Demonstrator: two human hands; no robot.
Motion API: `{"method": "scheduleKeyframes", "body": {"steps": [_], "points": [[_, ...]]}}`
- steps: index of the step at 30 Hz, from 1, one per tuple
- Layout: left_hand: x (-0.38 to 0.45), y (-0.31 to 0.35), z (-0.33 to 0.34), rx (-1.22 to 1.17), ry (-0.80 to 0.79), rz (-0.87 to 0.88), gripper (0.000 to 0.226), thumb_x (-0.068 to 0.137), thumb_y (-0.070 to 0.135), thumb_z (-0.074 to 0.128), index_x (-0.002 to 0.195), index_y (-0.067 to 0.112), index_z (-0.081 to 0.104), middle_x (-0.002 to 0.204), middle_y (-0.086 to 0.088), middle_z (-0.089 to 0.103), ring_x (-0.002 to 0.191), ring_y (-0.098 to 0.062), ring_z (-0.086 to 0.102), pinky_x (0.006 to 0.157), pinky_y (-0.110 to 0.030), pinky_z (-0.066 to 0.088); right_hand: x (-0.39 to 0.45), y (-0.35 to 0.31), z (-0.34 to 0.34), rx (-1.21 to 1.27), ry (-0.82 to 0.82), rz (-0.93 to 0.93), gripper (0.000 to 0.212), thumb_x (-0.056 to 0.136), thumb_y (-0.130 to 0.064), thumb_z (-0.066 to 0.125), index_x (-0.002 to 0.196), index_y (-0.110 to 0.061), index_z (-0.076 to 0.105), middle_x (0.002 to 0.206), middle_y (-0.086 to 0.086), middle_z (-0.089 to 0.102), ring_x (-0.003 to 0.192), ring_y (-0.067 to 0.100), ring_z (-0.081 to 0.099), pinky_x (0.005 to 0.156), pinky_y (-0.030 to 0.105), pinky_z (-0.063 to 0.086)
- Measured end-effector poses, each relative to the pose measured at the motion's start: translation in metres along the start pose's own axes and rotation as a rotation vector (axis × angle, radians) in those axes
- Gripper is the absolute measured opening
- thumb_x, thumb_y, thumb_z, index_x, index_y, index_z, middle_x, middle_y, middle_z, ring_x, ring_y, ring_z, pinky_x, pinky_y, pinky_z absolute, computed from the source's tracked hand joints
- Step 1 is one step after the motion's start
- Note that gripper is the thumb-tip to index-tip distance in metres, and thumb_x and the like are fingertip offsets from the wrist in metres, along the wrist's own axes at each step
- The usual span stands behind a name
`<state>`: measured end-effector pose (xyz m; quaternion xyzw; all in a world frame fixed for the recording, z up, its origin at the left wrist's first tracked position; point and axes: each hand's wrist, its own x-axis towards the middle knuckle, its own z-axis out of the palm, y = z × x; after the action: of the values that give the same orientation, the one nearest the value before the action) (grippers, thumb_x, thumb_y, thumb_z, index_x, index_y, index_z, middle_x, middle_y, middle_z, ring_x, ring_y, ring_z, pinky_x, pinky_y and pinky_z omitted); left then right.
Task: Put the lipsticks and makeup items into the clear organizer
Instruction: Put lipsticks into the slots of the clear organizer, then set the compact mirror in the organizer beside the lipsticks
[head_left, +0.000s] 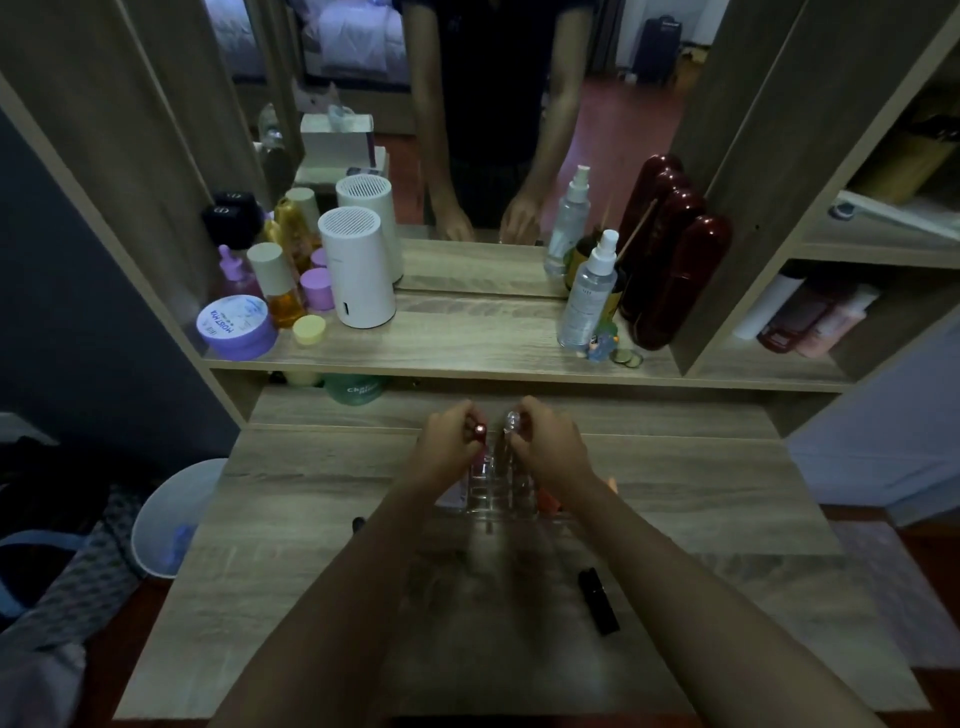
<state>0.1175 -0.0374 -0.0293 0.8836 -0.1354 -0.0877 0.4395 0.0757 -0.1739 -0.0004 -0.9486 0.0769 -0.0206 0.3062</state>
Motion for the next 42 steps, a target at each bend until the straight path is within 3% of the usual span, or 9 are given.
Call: {"method": "scheduleKeyframes", "body": {"steps": [4, 7, 12, 18, 20, 25, 28, 33, 42], "points": [[0.001, -0.004, 0.003, 0.015, 0.021, 0.020, 0.024, 0.075, -0.006, 0.062, 0.095, 0.008, 0.060, 0.092, -0.011, 0.069, 0.072, -0.005, 0.057, 0.055, -0.006, 0.045, -0.006, 0.001, 0.007, 0.003, -0.019, 0.036, 0.017, 0.085, -0.011, 0.059, 0.102, -0.011, 0.060, 0.097, 0.013, 0.069, 0.091, 0.028, 0.063, 0.073, 0.034, 0.048], [0.000, -0.006, 0.006, 0.023, 0.015, 0.036, 0.030, 0.078, -0.003, 0.062, 0.104, 0.010, 0.058, 0.099, -0.010, 0.068, 0.075, -0.002, 0.057, 0.054, -0.008, 0.044, -0.007, 0.000, 0.009, 0.042, -0.019, 0.049, 0.019, 0.086, -0.010, 0.059, 0.104, -0.010, 0.060, 0.099, 0.012, 0.070, 0.092, 0.027, 0.064, 0.080, 0.039, 0.053], [0.001, -0.006, 0.006, 0.052, 0.030, 0.054, 0.038, 0.077, 0.004, 0.068, 0.113, 0.009, 0.057, 0.107, -0.014, 0.068, 0.088, -0.012, 0.057, 0.076, -0.024, 0.047, -0.010, 0.007, -0.006, 0.066, -0.043, 0.037, 0.036, 0.082, -0.013, 0.066, 0.117, -0.012, 0.056, 0.113, 0.010, 0.068, 0.104, 0.025, 0.063, 0.092, 0.042, 0.052], [0.003, 0.000, -0.002, 0.039, 0.051, 0.110, 0.044, 0.079, 0.011, 0.069, 0.119, 0.005, 0.052, 0.105, -0.017, 0.062, 0.094, -0.025, 0.059, 0.084, -0.038, 0.052, -0.031, 0.072, -0.065, -0.077, 0.244, 0.151, 0.012, 0.088, -0.017, 0.058, 0.090, -0.006, 0.061, 0.090, 0.017, 0.068, 0.084, 0.033, 0.063, 0.071, 0.039, 0.050], [0.001, 0.001, -0.003, 0.039, 0.074, 0.125, 0.045, 0.079, 0.013, 0.069, 0.119, 0.004, 0.051, 0.104, -0.018, 0.061, 0.095, -0.029, 0.058, 0.085, -0.040, 0.050, -0.048, 0.101, -0.075, -0.150, 0.189, 0.290, 0.016, 0.090, -0.020, 0.056, 0.091, -0.005, 0.063, 0.092, 0.018, 0.068, 0.088, 0.034, 0.064, 0.070, 0.035, 0.047], [-0.006, 0.001, -0.002, 0.061, 0.092, 0.127, 0.051, 0.079, 0.019, 0.070, 0.124, 0.004, 0.049, 0.107, -0.017, 0.059, 0.097, -0.028, 0.057, 0.087, -0.039, 0.048, -0.093, 0.147, -0.056, -0.324, -0.296, 0.417, 0.025, 0.083, -0.022, 0.062, 0.105, -0.010, 0.061, 0.115, 0.015, 0.065, 0.105, 0.030, 0.061, 0.089, 0.038, 0.052], [-0.009, -0.001, -0.001, 0.061, 0.110, 0.109, 0.055, 0.079, 0.022, 0.069, 0.126, 0.005, 0.047, 0.111, -0.016, 0.058, 0.097, -0.026, 0.056, 0.087, -0.038, 0.048, -0.105, 0.152, -0.048, -0.319, -0.245, 0.453, 0.027, 0.082, -0.017, 0.064, 0.108, -0.011, 0.059, 0.117, 0.014, 0.064, 0.110, 0.030, 0.058, 0.094, 0.040, 0.050], [-0.013, -0.004, -0.001, 0.070, 0.129, 0.111, 0.055, 0.079, 0.017, 0.070, 0.127, 0.004, 0.047, 0.114, -0.017, 0.058, 0.092, -0.016, 0.050, 0.082, -0.029, 0.042, -0.109, 0.156, -0.042, -0.280, -0.147, 0.424, 0.028, 0.079, -0.008, 0.065, 0.107, -0.011, 0.060, 0.110, 0.014, 0.069, 0.103, 0.029, 0.062, 0.080, 0.031, 0.050], [-0.026, -0.019, -0.015, 0.046, 0.136, 0.018, 0.058, 0.081, 0.018, 0.068, 0.131, 0.005, 0.043, 0.116, -0.017, 0.057, 0.094, -0.020, 0.054, 0.083, -0.033, 0.046, -0.108, 0.163, -0.040, -0.185, -0.147, 0.448, 0.041, 0.077, -0.013, 0.070, 0.115, -0.011, 0.055, 0.113, 0.016, 0.067, 0.105, 0.030, 0.061, 0.085, 0.034, 0.050]]}}
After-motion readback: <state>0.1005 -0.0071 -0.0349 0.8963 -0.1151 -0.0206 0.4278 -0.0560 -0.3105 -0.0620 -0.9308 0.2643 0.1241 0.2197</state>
